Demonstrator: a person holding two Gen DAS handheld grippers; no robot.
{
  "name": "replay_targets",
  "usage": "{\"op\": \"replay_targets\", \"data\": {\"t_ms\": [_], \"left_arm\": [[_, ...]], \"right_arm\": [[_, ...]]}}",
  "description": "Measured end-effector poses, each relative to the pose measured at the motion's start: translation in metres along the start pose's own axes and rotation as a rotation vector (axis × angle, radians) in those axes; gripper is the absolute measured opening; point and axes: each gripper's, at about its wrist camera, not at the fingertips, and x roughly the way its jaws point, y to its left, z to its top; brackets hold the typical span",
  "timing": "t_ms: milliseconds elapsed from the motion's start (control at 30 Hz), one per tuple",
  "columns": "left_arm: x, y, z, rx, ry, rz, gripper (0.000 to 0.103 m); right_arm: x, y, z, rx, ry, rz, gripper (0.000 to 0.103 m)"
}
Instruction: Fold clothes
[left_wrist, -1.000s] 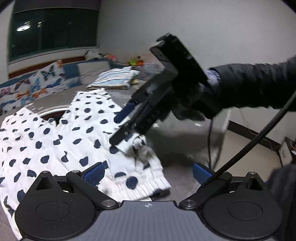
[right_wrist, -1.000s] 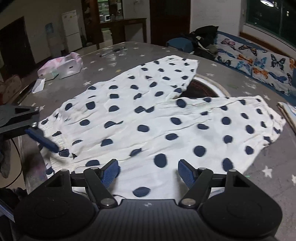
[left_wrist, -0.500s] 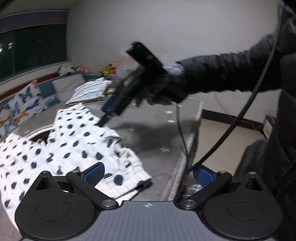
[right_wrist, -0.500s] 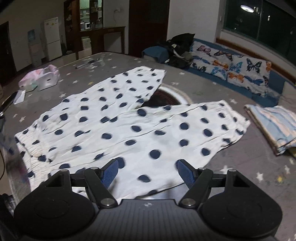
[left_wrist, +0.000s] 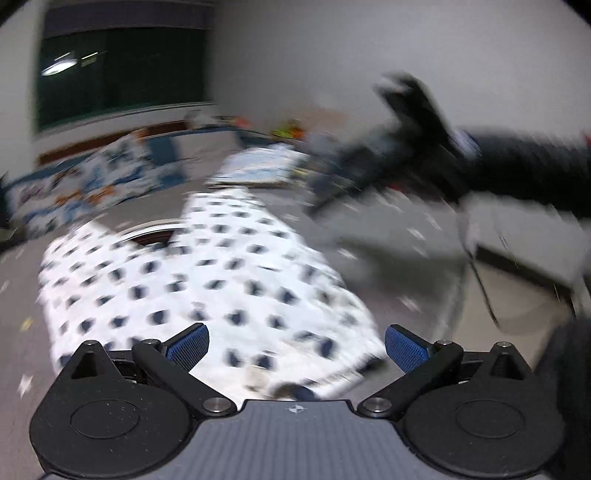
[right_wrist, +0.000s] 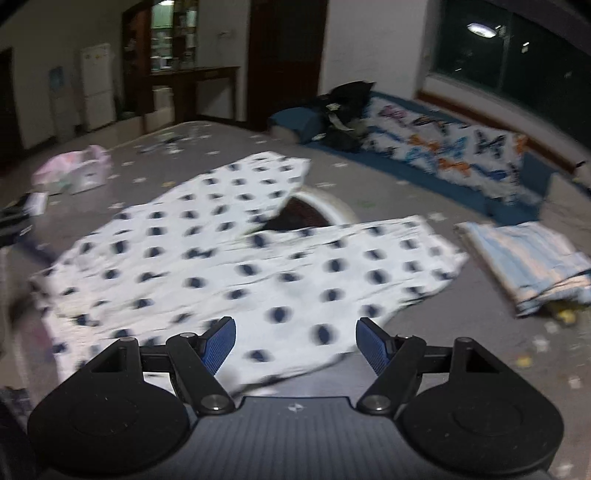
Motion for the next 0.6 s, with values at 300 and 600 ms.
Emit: {"op": "replay_targets", "data": {"t_ms": [300,600], "left_arm": [[0.009,0.084,-0.003,-0.396,-0.008,0.139,0.091],[0.014,0.104,-0.028,-0.477,0.041,0.222,0.042]], "right_arm": [[0.045,0.059,-0.012,-0.049,0.059,0.167,0.074],[0.05,0.062,-0.024,-0.047,0.086,0.162,0.074]]}}
